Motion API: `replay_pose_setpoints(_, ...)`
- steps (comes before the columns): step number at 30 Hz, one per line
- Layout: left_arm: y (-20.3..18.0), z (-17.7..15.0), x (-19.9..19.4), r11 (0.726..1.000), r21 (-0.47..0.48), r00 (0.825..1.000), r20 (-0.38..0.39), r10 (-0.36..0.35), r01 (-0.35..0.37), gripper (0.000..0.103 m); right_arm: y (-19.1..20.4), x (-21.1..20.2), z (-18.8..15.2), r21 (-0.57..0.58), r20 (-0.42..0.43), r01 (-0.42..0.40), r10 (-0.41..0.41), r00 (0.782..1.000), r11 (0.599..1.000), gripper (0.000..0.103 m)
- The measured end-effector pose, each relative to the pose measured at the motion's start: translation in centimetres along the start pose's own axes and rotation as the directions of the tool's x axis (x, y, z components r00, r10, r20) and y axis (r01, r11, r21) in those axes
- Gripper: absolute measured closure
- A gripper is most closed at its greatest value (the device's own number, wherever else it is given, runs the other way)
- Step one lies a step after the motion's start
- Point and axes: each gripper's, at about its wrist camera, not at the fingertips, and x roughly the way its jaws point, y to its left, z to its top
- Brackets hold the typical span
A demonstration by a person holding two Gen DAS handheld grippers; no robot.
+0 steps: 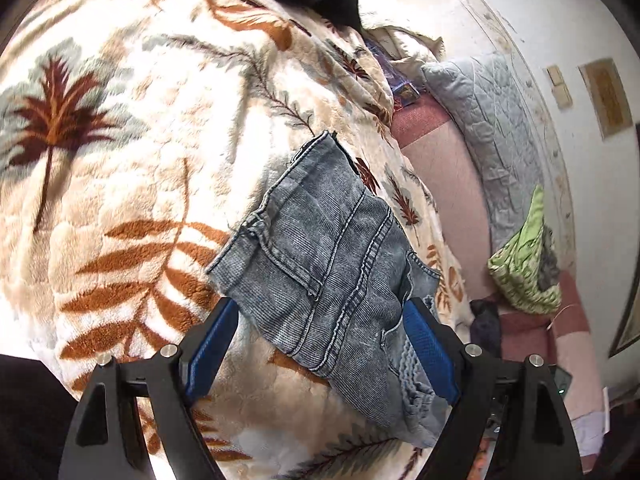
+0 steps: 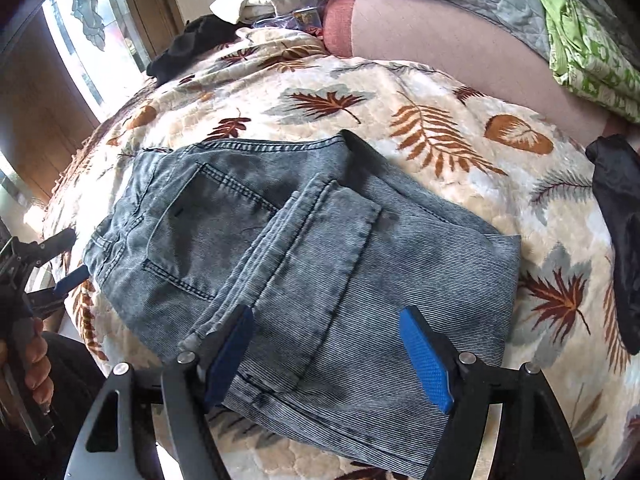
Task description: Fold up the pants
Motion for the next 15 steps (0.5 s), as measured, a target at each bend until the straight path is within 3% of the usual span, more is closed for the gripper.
replay_pose_setpoints(5,1.9,-0.2,0.9,0.994,-0.101,0.998,-0.034,-0.046,0.043,0.018,1.9,1.6,0.2,-0.024,-0.022,-0.035,0.035,0.999,0.999,0.025)
replay_pose_setpoints(10,1.4,0.8,2.3,0.991,-0.102,0.996,-0.023,-0.084,0.081,0.022,3.0,1.2,1.5,-0.047,0.012,-0.055,0.055,0.998,0.997,0.025)
replay_pose_setpoints(13,1.0,1.0,3.2,0.997,-0.063,0.998,-0.045,-0.037,0.034,0.068,3.8,1.3,2.9,-0.050,0.012,-0.084,0.085,0.996,0.995,0.025)
replay_pose_setpoints(14,1.3,1.0,3.2,0.999,-0.048,0.999,-0.041,-0.018,0.016,0.077,4.3,1.4,3.6,-0.064,0.012,-0.095,0.096,0.995,0.993,0.025)
replay_pose_setpoints(15,1.6,1.0,3.3,0.999,-0.049,0.999,-0.039,-0.012,0.010,0.078,4.9,1.5,4.5,-0.083,0.018,-0.104,0.106,0.994,0.991,0.025)
